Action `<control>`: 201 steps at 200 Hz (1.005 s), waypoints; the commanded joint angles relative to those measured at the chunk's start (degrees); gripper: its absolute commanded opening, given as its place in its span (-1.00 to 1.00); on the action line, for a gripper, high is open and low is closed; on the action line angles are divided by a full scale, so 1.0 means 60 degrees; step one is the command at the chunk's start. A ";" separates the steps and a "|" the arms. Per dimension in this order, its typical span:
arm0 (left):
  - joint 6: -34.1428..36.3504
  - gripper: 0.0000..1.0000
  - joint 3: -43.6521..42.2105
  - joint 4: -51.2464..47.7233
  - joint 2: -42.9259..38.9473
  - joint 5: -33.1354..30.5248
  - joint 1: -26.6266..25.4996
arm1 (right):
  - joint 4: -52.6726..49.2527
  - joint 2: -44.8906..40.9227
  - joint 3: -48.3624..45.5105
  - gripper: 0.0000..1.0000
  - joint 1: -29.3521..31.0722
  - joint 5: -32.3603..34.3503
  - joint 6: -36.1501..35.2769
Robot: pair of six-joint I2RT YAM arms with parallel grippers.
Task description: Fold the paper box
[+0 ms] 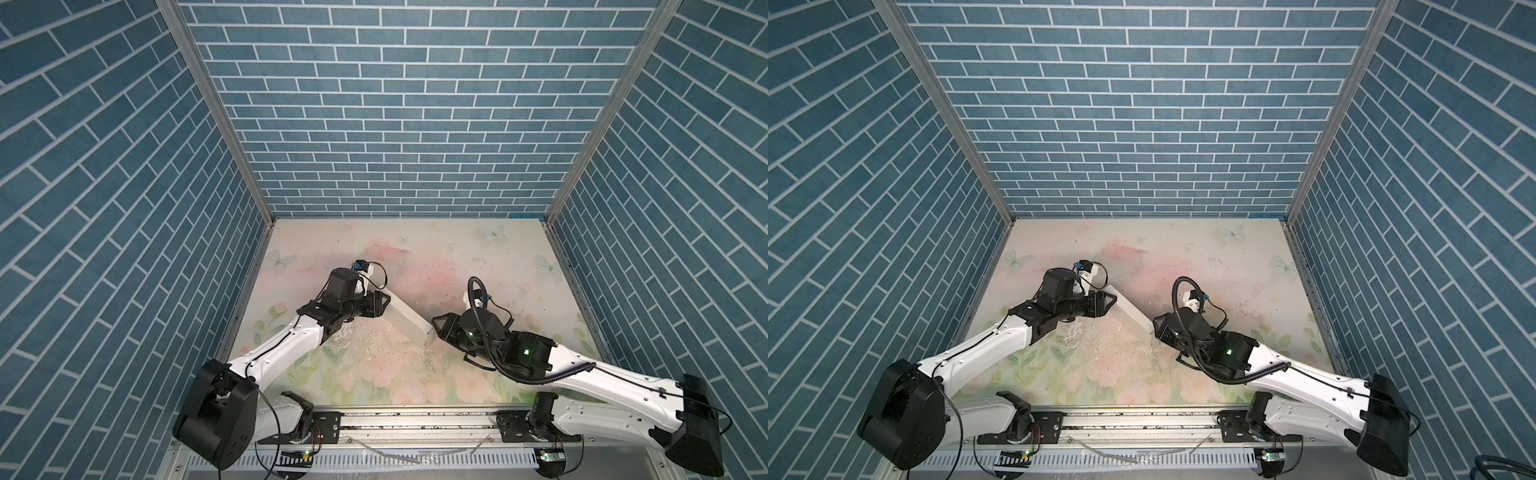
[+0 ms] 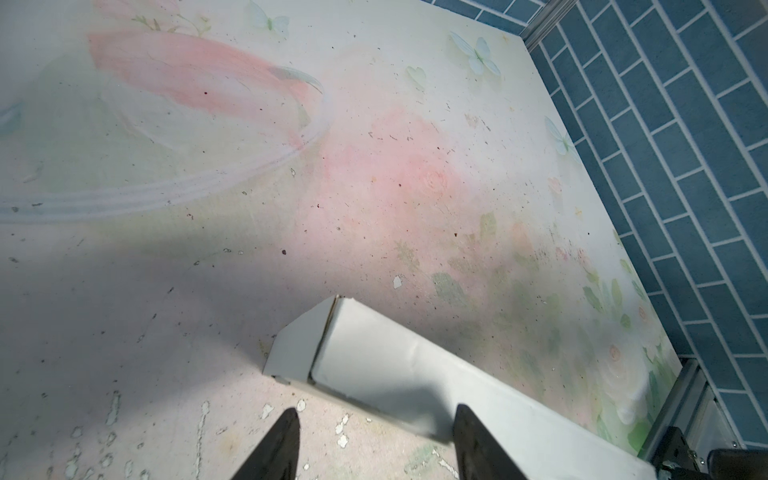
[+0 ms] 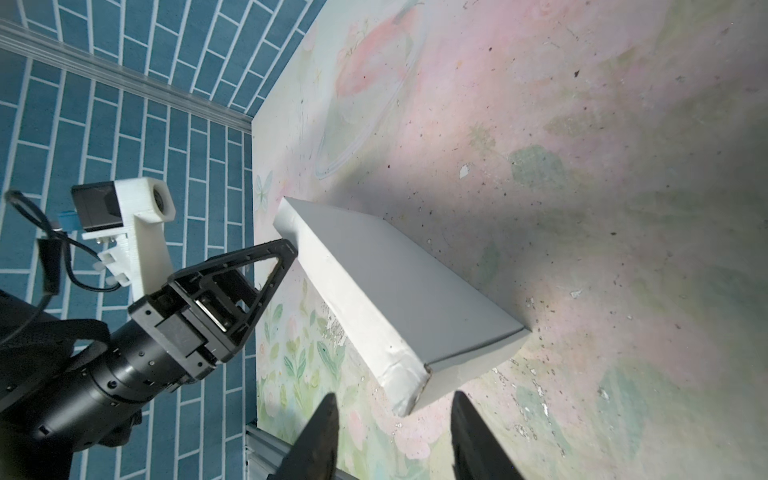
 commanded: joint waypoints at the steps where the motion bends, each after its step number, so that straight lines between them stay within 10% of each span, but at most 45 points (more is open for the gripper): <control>1: 0.0010 0.19 -0.0255 -0.0232 0.0195 -0.0392 -0.0075 | 0.0549 0.0369 -0.0405 -0.12 -0.0020 -0.0359 -0.0255; 201: -0.0091 0.17 -0.0563 -0.0180 0.0420 -0.1050 -0.0188 | 0.3775 0.0965 -0.2470 -0.52 0.0400 0.0147 0.0582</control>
